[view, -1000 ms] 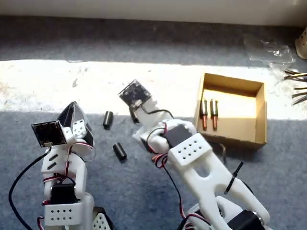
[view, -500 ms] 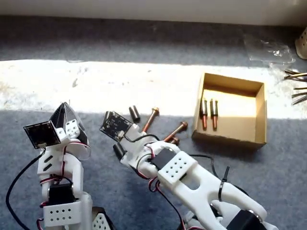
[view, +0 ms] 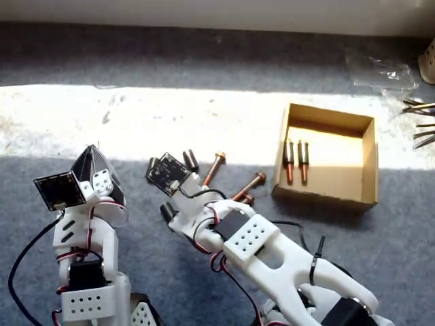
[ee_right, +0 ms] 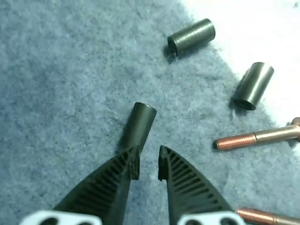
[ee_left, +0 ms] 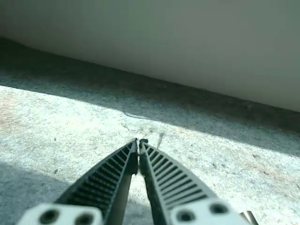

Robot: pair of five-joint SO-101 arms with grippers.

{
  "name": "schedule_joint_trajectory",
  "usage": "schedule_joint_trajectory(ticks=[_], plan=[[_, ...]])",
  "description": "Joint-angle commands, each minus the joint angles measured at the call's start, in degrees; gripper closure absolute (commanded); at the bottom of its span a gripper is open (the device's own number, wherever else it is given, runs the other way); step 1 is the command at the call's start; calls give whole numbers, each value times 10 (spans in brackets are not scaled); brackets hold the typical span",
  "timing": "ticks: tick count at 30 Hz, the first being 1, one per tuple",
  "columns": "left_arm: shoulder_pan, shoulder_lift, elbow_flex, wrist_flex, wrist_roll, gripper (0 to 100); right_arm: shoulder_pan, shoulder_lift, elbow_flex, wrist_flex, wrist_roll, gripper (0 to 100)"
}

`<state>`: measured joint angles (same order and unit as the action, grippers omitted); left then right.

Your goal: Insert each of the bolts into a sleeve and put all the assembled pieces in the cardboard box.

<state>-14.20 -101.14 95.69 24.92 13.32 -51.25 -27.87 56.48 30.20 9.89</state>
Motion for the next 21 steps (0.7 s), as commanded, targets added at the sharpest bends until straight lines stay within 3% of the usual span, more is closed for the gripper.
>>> schedule_joint_trajectory(ticks=[1, 5, 10, 21], plan=[[-6, -7, -10, -13, -2, 972, -7, -18, -8, -28, -6, 940], [-23, -7, -10, -13, 0, 972, -9, -18, -22, -25, -6, 940], [-30, -7, -9, -22, 0, 972, -7, 11, -111, 63, -34, 940], [-30, -7, -9, -22, 0, 972, -10, 217, -230, 102, -47, 940]])
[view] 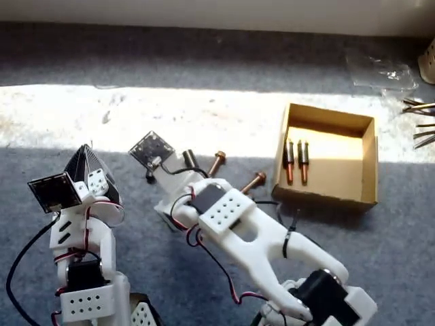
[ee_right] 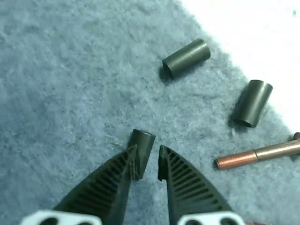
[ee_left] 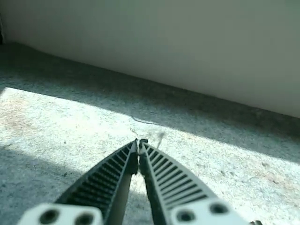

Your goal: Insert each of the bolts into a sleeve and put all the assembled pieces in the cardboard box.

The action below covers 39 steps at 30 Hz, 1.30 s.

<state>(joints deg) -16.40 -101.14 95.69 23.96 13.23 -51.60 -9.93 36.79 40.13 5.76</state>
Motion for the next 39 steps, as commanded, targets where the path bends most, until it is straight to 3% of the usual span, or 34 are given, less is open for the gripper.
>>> schedule_joint_trajectory(ticks=[1, 16, 20, 39], plan=[[-8, -7, -9, -12, 1, 972, -7, 54, -38, 3, -5, 940], [-8, -7, -10, -12, 1, 971, -5, 100, -151, 92, -14, 939], [-8, -7, -10, -12, 1, 971, -6, 101, -151, 92, -55, 939], [-8, -7, -28, -8, -1, 972, -4, 109, -149, 87, -57, 939]])
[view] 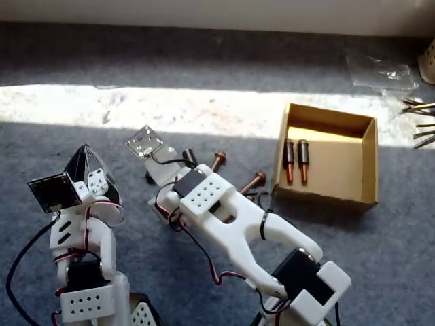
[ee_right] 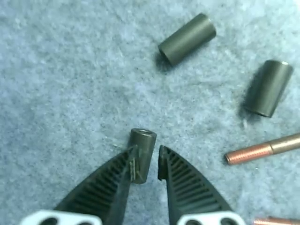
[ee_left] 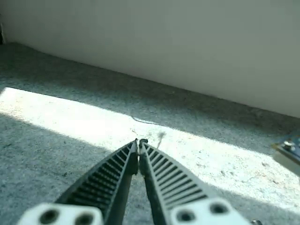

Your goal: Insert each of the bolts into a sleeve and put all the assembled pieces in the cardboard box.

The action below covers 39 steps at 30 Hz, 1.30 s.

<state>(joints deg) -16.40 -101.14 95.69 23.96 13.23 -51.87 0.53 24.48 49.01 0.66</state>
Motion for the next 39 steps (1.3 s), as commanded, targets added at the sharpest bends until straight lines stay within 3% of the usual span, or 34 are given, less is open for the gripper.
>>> schedule_joint_trajectory(ticks=[1, 4, 7, 10, 16, 32, 39], plan=[[-8, -7, -28, -8, -1, 972, -1, 13, -26, -10, -7, 939], [-8, -7, -28, -9, -1, 972, -1, 52, -28, -22, -13, 939], [-9, -7, -28, -10, -1, 972, -1, 80, -31, -9, -65, 923], [-9, -7, -28, -10, -1, 972, -5, 91, -40, -8, -69, 875], [-9, -7, -28, -11, -1, 972, -8, 102, -44, -9, -71, 870], [-39, -7, -44, -8, 1, 972, -47, -25, -38, -9, -72, 870], [-40, -7, -44, -8, -1, 972, -94, -25, -38, -9, -133, 868]])
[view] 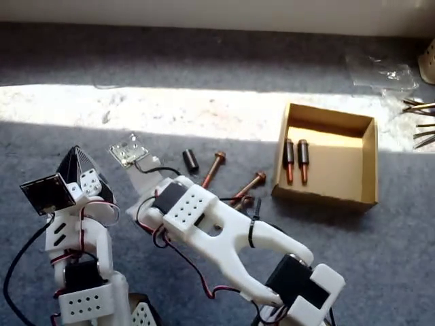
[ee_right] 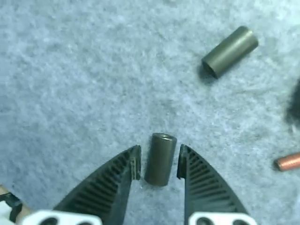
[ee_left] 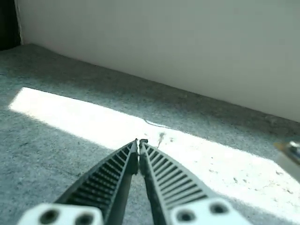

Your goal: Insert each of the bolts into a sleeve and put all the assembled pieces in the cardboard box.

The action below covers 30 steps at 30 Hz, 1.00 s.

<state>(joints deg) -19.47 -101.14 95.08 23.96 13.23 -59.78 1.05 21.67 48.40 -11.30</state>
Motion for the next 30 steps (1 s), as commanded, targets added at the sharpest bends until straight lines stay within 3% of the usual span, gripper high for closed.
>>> schedule_joint_trajectory(ticks=[1, 15, 30], plan=[[-9, -7, -37, -8, -1, 972, -15, -30, -10, -3, -15, 868], [-56, -7, -39, -12, 1, 972, -17, -29, 5, -5, -16, 868], [-58, -7, -47, -10, 1, 972, -14, -28, 106, -131, -12, 870]])
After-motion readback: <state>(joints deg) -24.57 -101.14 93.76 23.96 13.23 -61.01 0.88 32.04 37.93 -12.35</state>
